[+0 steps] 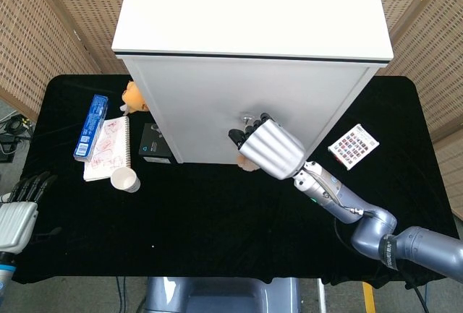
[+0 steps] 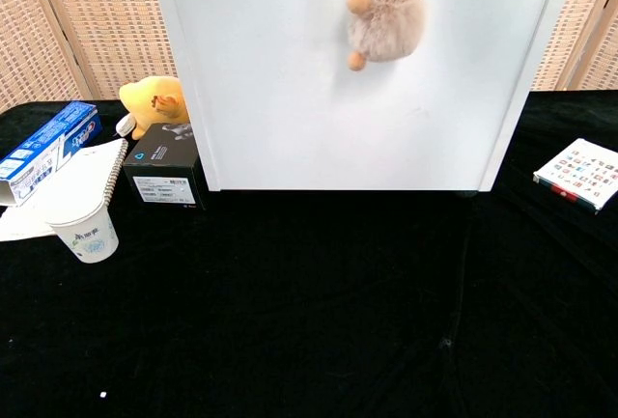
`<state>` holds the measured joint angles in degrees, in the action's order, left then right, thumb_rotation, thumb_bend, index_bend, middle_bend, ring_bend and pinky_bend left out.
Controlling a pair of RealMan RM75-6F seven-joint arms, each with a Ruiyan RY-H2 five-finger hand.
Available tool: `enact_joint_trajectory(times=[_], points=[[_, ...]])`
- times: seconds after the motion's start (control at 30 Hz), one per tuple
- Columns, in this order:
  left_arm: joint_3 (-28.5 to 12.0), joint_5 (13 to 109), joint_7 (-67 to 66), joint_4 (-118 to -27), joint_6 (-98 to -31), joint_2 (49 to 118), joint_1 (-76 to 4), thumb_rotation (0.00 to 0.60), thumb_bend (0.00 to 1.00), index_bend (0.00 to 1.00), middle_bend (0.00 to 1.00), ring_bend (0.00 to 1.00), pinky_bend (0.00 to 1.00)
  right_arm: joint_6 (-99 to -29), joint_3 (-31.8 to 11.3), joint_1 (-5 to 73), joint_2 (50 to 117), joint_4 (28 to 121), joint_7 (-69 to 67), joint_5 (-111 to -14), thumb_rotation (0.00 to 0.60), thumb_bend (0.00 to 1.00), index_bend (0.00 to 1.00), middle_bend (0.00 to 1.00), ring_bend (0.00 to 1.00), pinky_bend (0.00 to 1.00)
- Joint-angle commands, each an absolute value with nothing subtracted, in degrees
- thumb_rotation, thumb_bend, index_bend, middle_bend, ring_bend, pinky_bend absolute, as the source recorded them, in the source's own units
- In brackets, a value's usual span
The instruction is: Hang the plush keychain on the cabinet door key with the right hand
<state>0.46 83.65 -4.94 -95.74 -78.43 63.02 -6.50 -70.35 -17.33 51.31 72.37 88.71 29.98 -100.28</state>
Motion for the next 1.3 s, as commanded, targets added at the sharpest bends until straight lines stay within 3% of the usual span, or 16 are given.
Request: enact_joint_trajectory(times=[0.03, 1.03, 1.3], points=[[0.4, 83.6, -4.9, -95.7, -78.4, 63.0, -6.5, 0.6, 0.0, 0.0, 0.0, 0.0, 0.0, -70.0, -17.5, 51.7, 72.9, 88.2, 30.5, -100.0, 0.6, 0.66, 0.73, 1.0, 1.0, 1.0], [0.3, 83.2, -5.1, -95.5, -78.3, 63.2, -6.6, 0.6, 0.0, 0.0, 0.0, 0.0, 0.0, -67.5, -17.8, 53.1, 73.4, 88.8, 35.4, -95.2, 0.6, 0.64, 0.72, 1.0, 1.0, 1.0], [0.3, 83.2, -4.8, -95.4, -78.3, 63.1, -6.6, 0.6, 0.0, 0.0, 0.0, 0.0, 0.0, -68.2, -18.0, 53.0, 73.7, 88.9, 36.6, -94.6, 0.6, 0.44, 0.69, 1.0, 1.0, 1.0]])
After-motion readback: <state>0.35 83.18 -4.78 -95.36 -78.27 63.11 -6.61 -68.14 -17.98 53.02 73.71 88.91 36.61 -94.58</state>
